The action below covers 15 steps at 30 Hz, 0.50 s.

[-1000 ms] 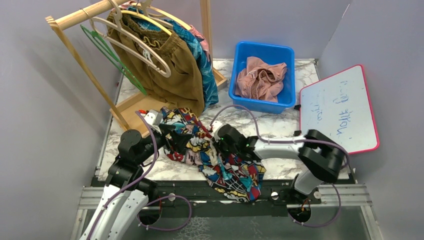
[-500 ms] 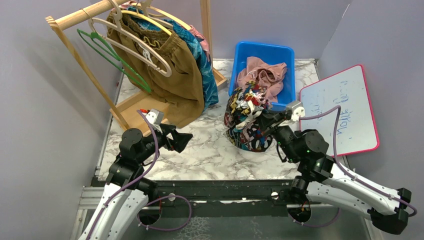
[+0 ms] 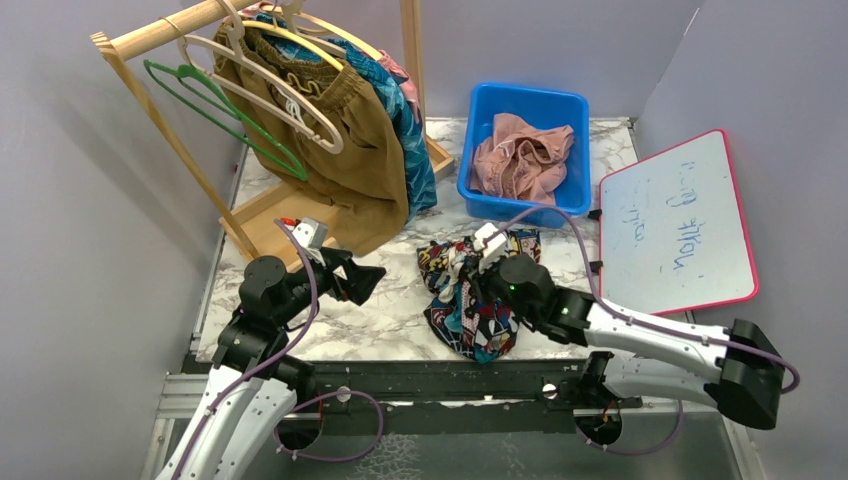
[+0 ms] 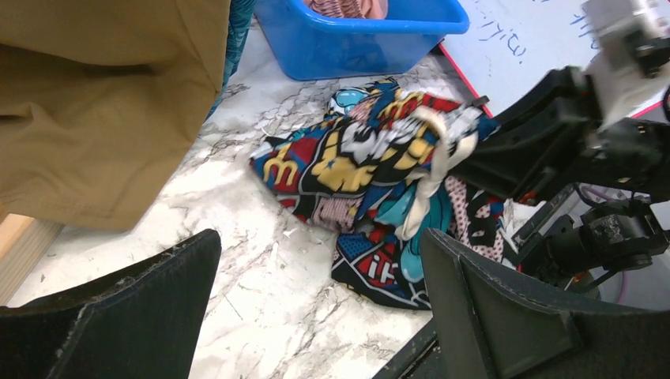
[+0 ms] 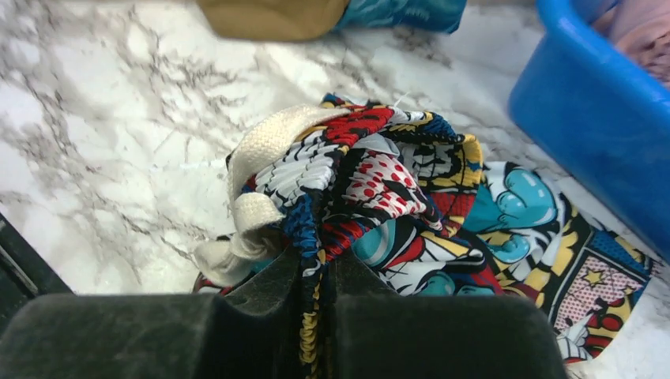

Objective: Remove the shorts from the hanger
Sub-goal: Place the shorts at the center of the board, then pick up the shorts at the center of the board.

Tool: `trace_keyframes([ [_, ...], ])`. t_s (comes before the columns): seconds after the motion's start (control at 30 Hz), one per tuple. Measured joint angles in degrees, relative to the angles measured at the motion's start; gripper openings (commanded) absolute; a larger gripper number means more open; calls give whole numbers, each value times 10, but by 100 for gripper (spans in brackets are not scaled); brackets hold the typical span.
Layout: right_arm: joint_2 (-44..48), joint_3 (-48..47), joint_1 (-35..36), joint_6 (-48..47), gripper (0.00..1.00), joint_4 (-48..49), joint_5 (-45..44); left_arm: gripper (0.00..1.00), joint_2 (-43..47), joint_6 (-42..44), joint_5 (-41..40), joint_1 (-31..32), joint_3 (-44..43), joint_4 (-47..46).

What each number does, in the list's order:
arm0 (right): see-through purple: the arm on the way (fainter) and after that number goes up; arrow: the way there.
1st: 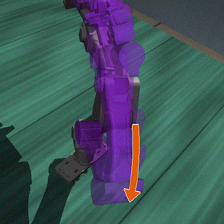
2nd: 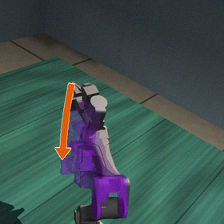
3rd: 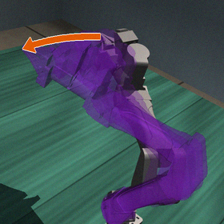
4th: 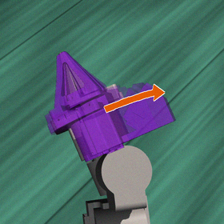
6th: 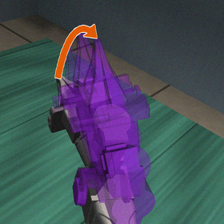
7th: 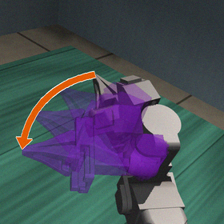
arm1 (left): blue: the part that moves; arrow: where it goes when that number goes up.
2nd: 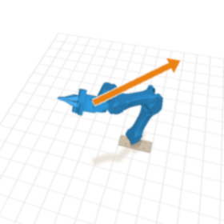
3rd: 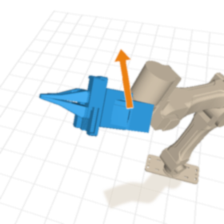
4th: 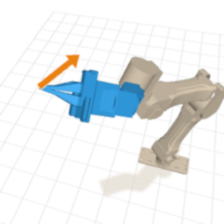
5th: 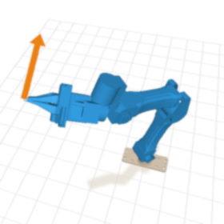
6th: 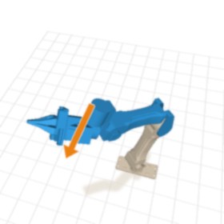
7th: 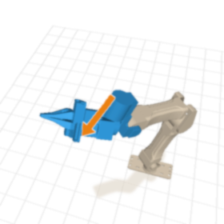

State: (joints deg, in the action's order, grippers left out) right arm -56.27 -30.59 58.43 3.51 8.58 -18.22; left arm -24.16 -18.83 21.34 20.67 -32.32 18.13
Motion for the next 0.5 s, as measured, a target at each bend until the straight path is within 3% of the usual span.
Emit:
trace_keyframes([
  [0.1,-53,-43,0,23,56,-61,15,99,-1,0,0,0,0,0],
  [0.23,-78,-98,0,45,86,-108,4,99,-2,0,0,0,0,0],
  [0.33,-105,-120,-2,79,100,-133,-34,99,-2,0,0,0,0,0],
  [0.5,-177,-125,-13,140,100,-178,-47,99,-2,0,0,0,0,0],
])
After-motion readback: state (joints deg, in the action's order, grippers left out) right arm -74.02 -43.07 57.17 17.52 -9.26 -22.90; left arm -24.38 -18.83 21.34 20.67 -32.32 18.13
